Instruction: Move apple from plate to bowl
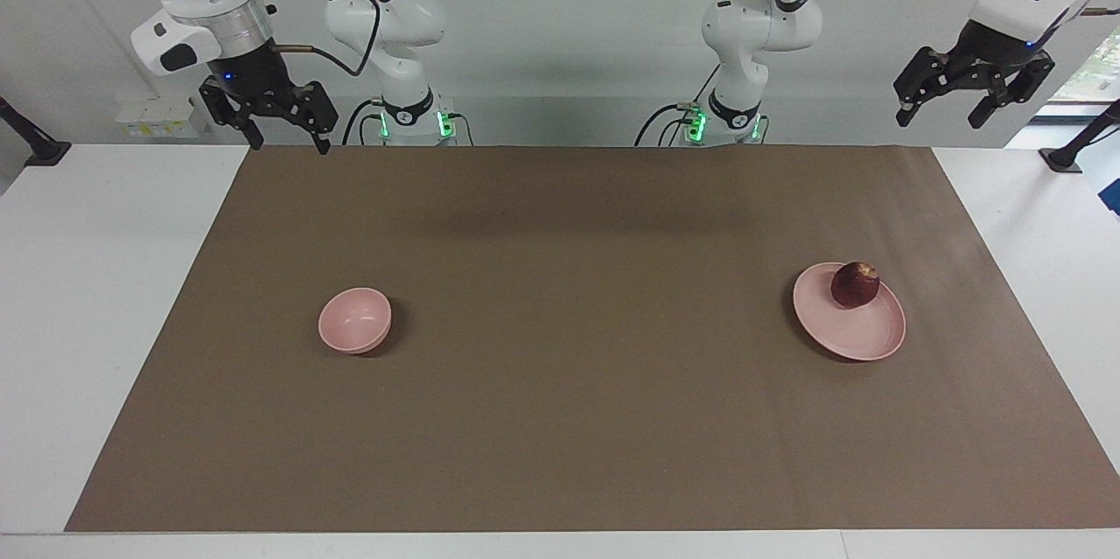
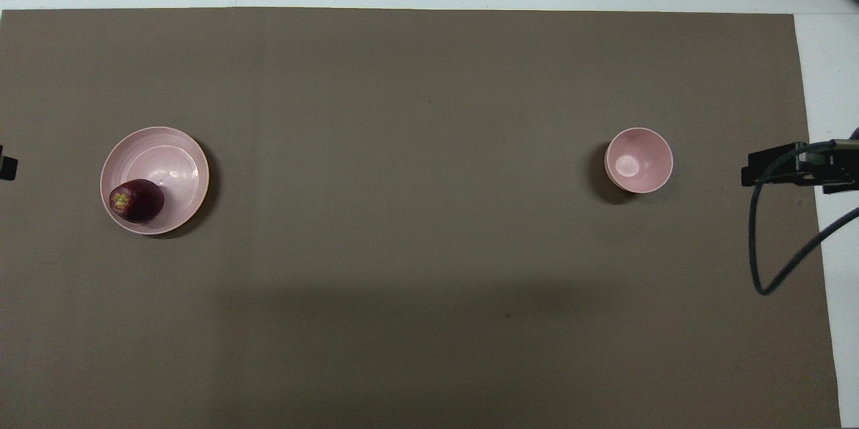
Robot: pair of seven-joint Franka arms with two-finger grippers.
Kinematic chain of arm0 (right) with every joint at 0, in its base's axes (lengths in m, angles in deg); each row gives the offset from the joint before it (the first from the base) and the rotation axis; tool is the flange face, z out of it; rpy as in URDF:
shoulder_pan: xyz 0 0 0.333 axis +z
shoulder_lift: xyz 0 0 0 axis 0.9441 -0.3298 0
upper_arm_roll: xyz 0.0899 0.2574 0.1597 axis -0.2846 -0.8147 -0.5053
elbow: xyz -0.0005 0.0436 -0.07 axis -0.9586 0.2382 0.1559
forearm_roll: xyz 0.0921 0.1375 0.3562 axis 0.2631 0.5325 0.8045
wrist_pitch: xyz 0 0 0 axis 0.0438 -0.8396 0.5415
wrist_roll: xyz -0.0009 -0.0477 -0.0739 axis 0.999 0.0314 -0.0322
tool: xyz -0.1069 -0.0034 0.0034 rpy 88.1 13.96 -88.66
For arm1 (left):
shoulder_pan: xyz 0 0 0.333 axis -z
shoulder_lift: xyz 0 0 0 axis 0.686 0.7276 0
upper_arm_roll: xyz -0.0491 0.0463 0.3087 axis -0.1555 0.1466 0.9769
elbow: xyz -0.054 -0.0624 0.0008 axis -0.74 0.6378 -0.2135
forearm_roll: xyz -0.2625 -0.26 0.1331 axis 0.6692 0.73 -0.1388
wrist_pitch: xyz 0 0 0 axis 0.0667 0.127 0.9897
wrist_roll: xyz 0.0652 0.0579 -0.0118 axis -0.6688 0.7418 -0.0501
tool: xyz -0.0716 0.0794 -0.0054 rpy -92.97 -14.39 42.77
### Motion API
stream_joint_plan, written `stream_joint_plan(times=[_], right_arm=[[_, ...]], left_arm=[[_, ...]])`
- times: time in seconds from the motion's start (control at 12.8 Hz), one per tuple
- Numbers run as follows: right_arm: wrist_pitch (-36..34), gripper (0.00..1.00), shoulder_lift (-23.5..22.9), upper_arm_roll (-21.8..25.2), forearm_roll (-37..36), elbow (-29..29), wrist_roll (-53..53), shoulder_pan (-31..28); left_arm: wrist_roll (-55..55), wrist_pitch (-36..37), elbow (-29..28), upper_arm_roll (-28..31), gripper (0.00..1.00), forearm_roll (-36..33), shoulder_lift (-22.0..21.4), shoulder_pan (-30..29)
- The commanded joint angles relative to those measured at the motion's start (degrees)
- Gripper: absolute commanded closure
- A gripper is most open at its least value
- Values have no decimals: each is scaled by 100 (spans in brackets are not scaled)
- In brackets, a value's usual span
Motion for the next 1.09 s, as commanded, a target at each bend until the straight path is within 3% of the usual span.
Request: stream_joint_plan(times=[0.0, 1.01], right_arm=[[109, 0, 145, -44, 76, 175, 39, -66], [109, 0, 136, -35, 76, 175, 57, -74]], left_arm=[[70, -123, -216, -11, 0, -22, -141, -57], [79, -377, -391, 7, 0, -31, -237, -66]])
